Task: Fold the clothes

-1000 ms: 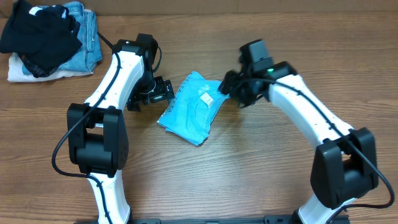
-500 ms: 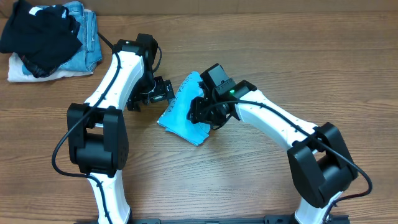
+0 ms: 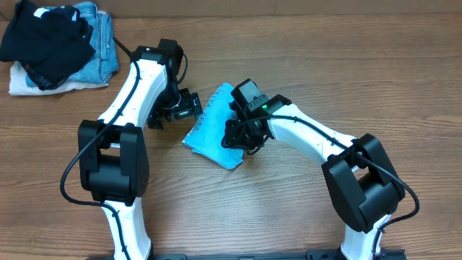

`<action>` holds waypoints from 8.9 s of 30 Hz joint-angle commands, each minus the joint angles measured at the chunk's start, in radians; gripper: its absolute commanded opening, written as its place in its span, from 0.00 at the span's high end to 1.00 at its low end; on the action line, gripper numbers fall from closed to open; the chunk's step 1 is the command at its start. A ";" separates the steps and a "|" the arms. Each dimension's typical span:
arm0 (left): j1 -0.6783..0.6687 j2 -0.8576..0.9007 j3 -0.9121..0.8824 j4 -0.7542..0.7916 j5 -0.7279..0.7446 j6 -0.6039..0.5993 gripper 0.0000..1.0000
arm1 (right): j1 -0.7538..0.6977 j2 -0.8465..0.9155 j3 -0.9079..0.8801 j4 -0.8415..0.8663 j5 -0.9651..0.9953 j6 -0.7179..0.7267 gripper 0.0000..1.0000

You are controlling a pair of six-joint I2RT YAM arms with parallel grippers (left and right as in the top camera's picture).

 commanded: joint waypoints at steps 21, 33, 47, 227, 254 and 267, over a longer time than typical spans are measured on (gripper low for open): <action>-0.005 -0.001 -0.005 0.004 0.000 0.028 0.00 | -0.021 -0.075 0.061 -0.268 0.119 0.170 0.96; -0.005 -0.001 -0.005 0.021 0.001 0.039 0.00 | -0.038 -0.237 0.078 -0.335 0.381 0.287 0.19; 0.000 0.000 -0.005 0.105 0.190 0.299 0.00 | -0.264 -0.237 0.078 -0.304 0.393 0.282 0.00; 0.736 0.549 0.993 0.410 -0.030 0.247 0.00 | -0.877 -0.234 0.051 -0.508 -0.005 -0.217 0.00; 0.619 0.380 0.991 0.451 0.018 0.130 0.96 | -0.877 -0.234 0.051 -0.509 -0.005 -0.250 0.00; 0.565 0.554 0.993 0.439 0.025 0.191 0.96 | -0.877 -0.234 0.051 -0.530 -0.005 -0.250 0.00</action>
